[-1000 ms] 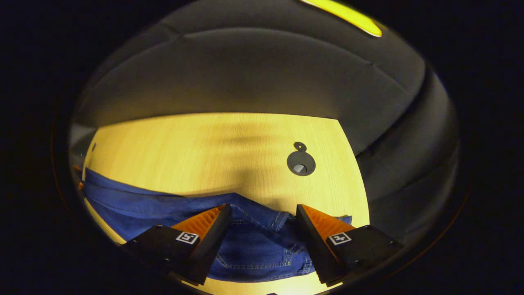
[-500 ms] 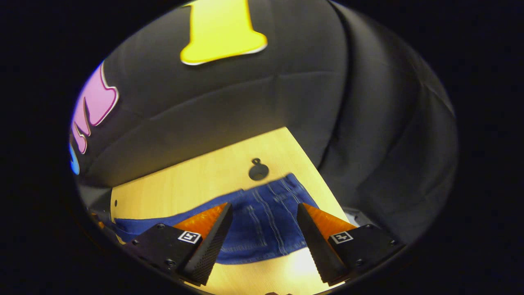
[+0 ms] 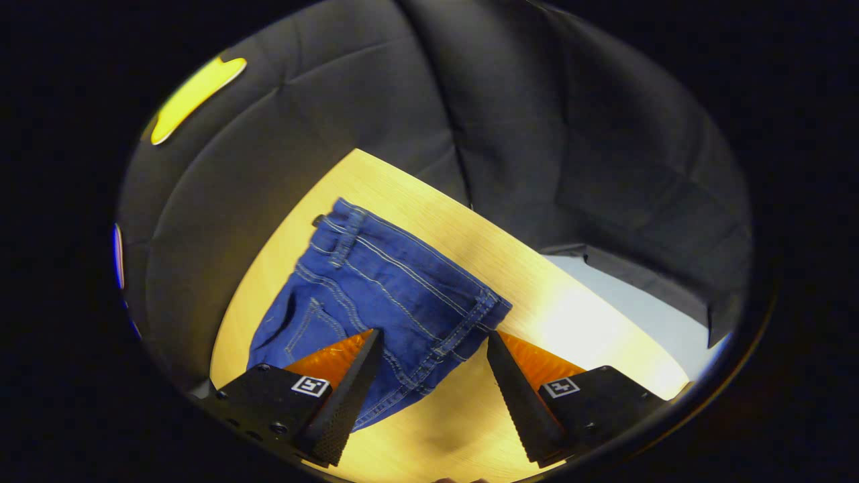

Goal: Grasp the waist and the cuffs of the jeans and fold them to make the two legs overlap; first hold the waist and fold one-third of the jeans toward the cuffs, then hold the cuffs and fold the remaining one-third in the same direction to finish folding.

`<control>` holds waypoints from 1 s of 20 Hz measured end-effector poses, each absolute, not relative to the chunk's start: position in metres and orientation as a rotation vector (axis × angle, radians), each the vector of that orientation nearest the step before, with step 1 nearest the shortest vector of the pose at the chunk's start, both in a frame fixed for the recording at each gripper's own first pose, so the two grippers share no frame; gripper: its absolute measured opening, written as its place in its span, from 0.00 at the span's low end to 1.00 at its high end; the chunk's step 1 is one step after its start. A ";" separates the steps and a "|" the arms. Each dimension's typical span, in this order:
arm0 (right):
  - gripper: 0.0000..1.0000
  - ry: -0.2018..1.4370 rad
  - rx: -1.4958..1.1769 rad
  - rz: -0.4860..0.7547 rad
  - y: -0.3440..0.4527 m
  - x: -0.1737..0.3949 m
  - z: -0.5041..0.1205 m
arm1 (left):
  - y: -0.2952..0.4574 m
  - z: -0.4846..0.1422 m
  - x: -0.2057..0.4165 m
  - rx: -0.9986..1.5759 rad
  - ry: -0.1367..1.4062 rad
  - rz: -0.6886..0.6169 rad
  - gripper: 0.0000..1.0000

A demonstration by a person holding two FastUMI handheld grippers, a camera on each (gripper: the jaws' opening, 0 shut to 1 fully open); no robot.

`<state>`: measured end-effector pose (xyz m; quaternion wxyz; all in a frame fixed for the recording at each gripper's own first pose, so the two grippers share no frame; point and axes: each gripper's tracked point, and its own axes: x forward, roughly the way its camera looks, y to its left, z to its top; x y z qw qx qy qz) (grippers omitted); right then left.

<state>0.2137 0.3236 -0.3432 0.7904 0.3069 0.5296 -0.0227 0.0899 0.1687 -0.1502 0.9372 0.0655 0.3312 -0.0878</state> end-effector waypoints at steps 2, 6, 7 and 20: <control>0.92 1.052 0.755 -0.086 0.321 0.237 -0.337 | 0.156 -0.151 0.087 0.105 0.663 -0.188 0.98; 0.39 1.014 0.868 -0.129 0.312 0.235 -0.333 | 0.152 -0.168 0.077 0.070 0.692 -0.165 0.99; 0.27 0.999 0.885 -0.121 0.310 0.237 -0.332 | 0.150 -0.174 0.075 0.064 0.702 -0.161 0.99; 0.12 0.615 0.873 0.349 0.381 0.257 -0.172 | 0.142 -0.182 0.066 0.011 0.697 -0.163 0.99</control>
